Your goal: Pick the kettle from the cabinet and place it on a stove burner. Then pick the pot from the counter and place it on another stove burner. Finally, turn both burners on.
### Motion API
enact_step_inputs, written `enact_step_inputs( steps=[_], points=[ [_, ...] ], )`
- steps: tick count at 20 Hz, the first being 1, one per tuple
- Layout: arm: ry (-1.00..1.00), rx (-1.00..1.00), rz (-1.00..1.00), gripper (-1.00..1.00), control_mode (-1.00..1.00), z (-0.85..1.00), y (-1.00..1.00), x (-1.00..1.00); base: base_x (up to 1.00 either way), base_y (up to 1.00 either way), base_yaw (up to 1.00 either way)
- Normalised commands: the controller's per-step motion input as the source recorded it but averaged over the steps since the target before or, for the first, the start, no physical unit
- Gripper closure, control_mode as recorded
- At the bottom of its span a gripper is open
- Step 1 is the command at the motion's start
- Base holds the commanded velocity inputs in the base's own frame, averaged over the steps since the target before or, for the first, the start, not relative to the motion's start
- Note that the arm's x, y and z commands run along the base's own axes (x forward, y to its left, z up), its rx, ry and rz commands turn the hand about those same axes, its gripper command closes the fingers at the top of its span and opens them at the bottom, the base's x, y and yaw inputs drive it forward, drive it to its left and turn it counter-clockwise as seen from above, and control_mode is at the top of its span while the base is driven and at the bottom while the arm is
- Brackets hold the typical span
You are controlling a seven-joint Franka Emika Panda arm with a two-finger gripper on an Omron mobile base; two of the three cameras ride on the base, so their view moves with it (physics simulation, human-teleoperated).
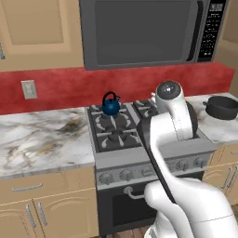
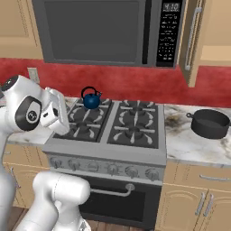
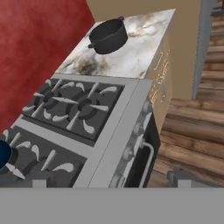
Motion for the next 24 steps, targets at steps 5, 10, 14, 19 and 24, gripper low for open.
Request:
enact_step_inputs(
  steps=[5,10,14,19,24],
  points=[
    [0.00,0.00,0.00,-1.00,1.00,0.00,0.00,0.00,-0.46,-0.07,-0.10],
    [0.00,0.00,0.00,-1.00,1.00,0.00,0.00,0.00,-0.34,-0.24,-0.08],
    [0.00,0.00,0.00,-1.00,1.00,0.00,0.00,0.00,-0.34,-0.31,-0.07],
    [0.00,0.00,0.00,-1.00,1.00,0.00,0.00,0.00,-0.31,-0.40,-0.06],
    [0.00,0.00,0.00,-1.00,1.00,0.00,0.00,0.00,-0.17,-0.49,-0.04]
  ],
)
